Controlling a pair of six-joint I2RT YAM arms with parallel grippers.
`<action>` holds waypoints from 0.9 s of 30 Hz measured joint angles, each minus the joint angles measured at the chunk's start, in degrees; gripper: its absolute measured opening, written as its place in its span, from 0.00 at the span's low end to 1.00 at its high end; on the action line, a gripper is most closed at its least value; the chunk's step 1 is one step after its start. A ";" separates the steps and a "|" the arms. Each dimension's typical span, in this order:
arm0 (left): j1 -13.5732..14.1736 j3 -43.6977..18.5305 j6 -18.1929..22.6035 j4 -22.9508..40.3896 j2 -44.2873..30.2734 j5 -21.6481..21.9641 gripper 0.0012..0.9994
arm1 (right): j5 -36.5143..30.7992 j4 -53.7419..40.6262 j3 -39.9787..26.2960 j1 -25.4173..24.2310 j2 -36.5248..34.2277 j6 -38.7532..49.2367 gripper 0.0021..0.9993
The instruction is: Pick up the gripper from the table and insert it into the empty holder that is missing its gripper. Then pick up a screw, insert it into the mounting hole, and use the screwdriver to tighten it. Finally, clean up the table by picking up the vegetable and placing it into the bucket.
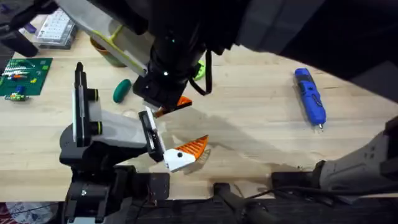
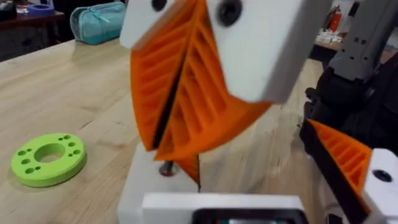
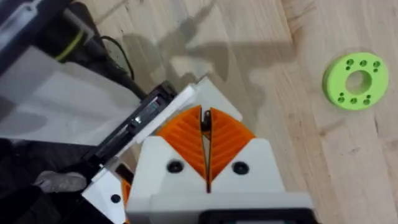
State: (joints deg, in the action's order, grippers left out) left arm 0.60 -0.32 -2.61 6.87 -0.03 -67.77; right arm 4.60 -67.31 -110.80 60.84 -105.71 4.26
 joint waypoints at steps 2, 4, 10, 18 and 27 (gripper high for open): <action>0.01 0.00 0.00 0.00 0.01 0.00 0.99 | -0.44 0.00 0.00 0.00 0.00 -0.01 0.01; 0.02 0.00 0.00 0.00 0.00 0.00 0.99 | -0.69 -0.01 0.00 0.00 0.00 0.01 0.01; 0.00 0.00 0.00 0.00 0.02 0.00 0.99 | -0.70 0.00 0.00 0.00 0.00 0.00 0.01; 0.02 0.00 0.00 0.00 0.00 0.00 0.99 | -0.70 0.49 1.21 0.00 0.00 0.00 0.01; 0.00 0.00 -1.19 0.01 -0.02 0.05 0.99 | -0.67 1.40 3.67 0.00 0.00 -0.01 0.01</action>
State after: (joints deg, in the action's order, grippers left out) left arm 0.60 -0.32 -3.80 6.88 -0.05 -67.72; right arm 3.92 -65.91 -107.13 60.84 -105.71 4.25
